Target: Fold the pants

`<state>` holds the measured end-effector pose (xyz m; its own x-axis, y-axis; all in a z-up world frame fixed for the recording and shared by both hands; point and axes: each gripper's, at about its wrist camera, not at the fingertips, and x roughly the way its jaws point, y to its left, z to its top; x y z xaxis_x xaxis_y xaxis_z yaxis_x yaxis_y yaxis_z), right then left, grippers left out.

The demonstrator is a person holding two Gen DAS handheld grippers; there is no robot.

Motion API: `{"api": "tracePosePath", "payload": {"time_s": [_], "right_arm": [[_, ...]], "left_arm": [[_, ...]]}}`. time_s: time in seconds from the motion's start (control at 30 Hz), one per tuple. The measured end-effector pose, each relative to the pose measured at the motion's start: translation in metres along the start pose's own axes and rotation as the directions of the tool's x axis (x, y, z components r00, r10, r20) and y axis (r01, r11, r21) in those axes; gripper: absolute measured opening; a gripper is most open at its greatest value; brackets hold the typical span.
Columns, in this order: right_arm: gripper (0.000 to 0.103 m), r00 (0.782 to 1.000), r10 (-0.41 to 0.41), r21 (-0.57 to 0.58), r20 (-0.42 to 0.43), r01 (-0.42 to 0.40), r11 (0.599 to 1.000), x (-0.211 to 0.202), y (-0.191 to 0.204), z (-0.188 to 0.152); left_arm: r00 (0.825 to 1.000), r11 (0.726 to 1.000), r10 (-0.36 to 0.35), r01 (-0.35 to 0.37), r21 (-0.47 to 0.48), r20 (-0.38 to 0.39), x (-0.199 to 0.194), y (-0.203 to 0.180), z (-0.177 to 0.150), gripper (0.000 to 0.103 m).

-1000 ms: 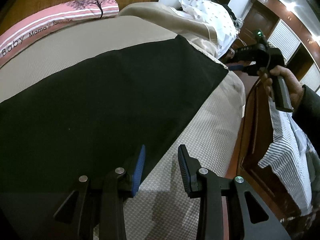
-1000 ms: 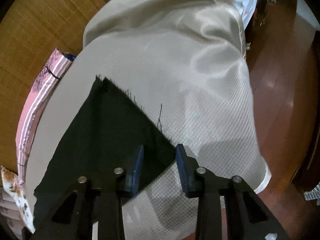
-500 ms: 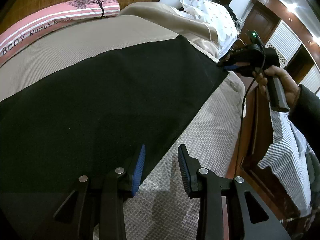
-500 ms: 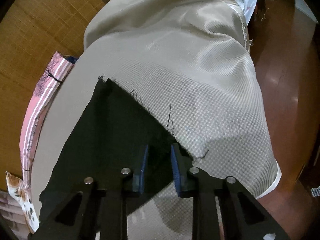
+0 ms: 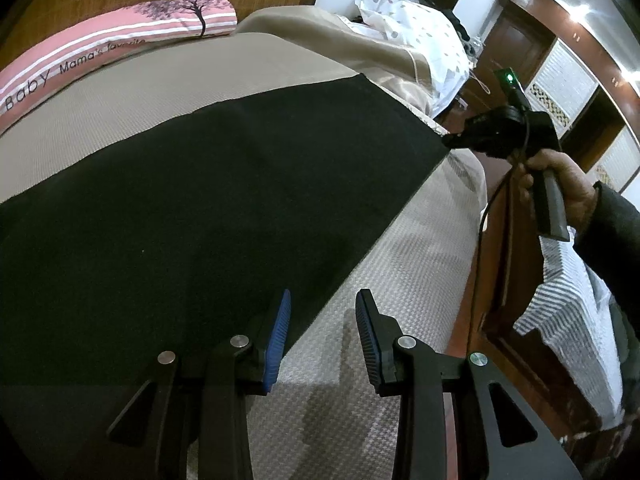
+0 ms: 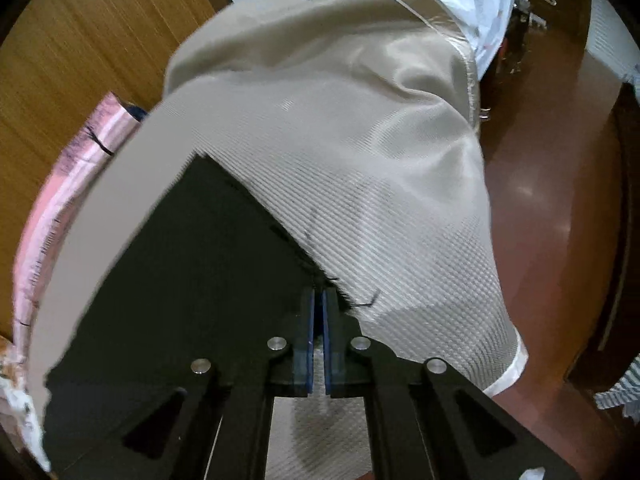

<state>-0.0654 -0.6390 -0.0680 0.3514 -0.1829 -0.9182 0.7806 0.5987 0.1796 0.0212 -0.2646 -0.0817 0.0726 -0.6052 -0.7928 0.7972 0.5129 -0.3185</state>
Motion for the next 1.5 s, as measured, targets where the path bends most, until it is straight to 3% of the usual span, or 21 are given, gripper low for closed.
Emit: {"api": "tracePosePath", "payload": {"time_s": [0.13,0.2,0.3,0.43,0.57,0.7,0.9,0.97,1.1,1.23,1.33,1.37,1.43,1.47,1.5], "right_arm": [[0.008,0.999,-0.03,-0.033,-0.012,0.029,0.999,-0.003,0.008,0.001],[0.028,1.0,-0.003,-0.057,-0.014,0.002,0.998,-0.013,0.012,0.002],[0.03,0.999,0.027,-0.073,0.041,-0.024,0.997,-0.042,0.024,0.004],[0.03,0.992,0.124,-0.197,0.017,-0.118,0.973,-0.065,0.071,0.003],[0.03,0.958,0.27,-0.352,-0.096,-0.287,0.891,-0.067,0.158,-0.013],[0.03,0.908,0.343,-0.476,-0.241,-0.419,0.773,-0.052,0.253,-0.045],[0.03,0.827,0.342,-0.573,-0.445,-0.557,0.601,-0.024,0.38,-0.101],[0.03,0.817,0.32,-0.594,-0.48,-0.571,0.566,-0.016,0.405,-0.115],[0.03,0.792,0.257,-0.631,-0.554,-0.601,0.491,0.006,0.453,-0.14],[0.03,0.759,0.21,-0.619,-0.616,-0.632,0.466,0.03,0.482,-0.156],[0.03,0.704,0.176,-0.576,-0.688,-0.677,0.458,0.047,0.492,-0.171],[0.03,0.699,0.167,-0.578,-0.695,-0.681,0.449,0.049,0.492,-0.174],[0.026,0.719,0.175,-0.611,-0.673,-0.673,0.418,0.047,0.495,-0.181],[0.012,0.718,0.195,-0.608,-0.669,-0.678,0.412,0.045,0.498,-0.18],[0.01,0.731,0.221,-0.62,-0.646,-0.671,0.408,0.039,0.499,-0.177]], "left_arm": [[1.0,0.999,-0.016,0.016,-0.047,-0.005,-0.003,0.005,0.003,0.035],[1.0,0.996,-0.029,0.03,-0.081,0.002,-0.012,0.011,0.004,0.035],[0.998,0.993,-0.019,0.026,-0.119,0.057,-0.038,0.025,0.004,0.035],[0.99,0.982,0.055,-0.03,-0.189,0.131,-0.076,0.059,-0.003,0.036],[0.965,0.943,0.193,-0.133,-0.306,0.176,-0.115,0.11,-0.015,0.036],[0.936,0.894,0.304,-0.216,-0.393,0.176,-0.142,0.151,-0.036,0.036],[0.904,0.823,0.411,-0.312,-0.474,0.117,-0.154,0.192,-0.067,0.036],[0.901,0.806,0.425,-0.331,-0.492,0.091,-0.153,0.201,-0.076,0.036],[0.908,0.81,0.407,-0.307,-0.499,0.102,-0.159,0.212,-0.09,0.036],[0.913,0.82,0.391,-0.29,-0.493,0.113,-0.163,0.216,-0.089,0.036],[0.919,0.824,0.375,-0.269,-0.499,0.123,-0.167,0.217,-0.089,0.036],[0.92,0.825,0.372,-0.266,-0.498,0.124,-0.168,0.216,-0.086,0.036],[0.916,0.823,0.382,-0.277,-0.495,0.122,-0.17,0.214,-0.085,0.036],[0.91,0.821,0.395,-0.29,-0.493,0.122,-0.172,0.213,-0.087,0.036],[0.903,0.818,0.412,-0.306,-0.488,0.123,-0.174,0.212,-0.087,0.036]]}}
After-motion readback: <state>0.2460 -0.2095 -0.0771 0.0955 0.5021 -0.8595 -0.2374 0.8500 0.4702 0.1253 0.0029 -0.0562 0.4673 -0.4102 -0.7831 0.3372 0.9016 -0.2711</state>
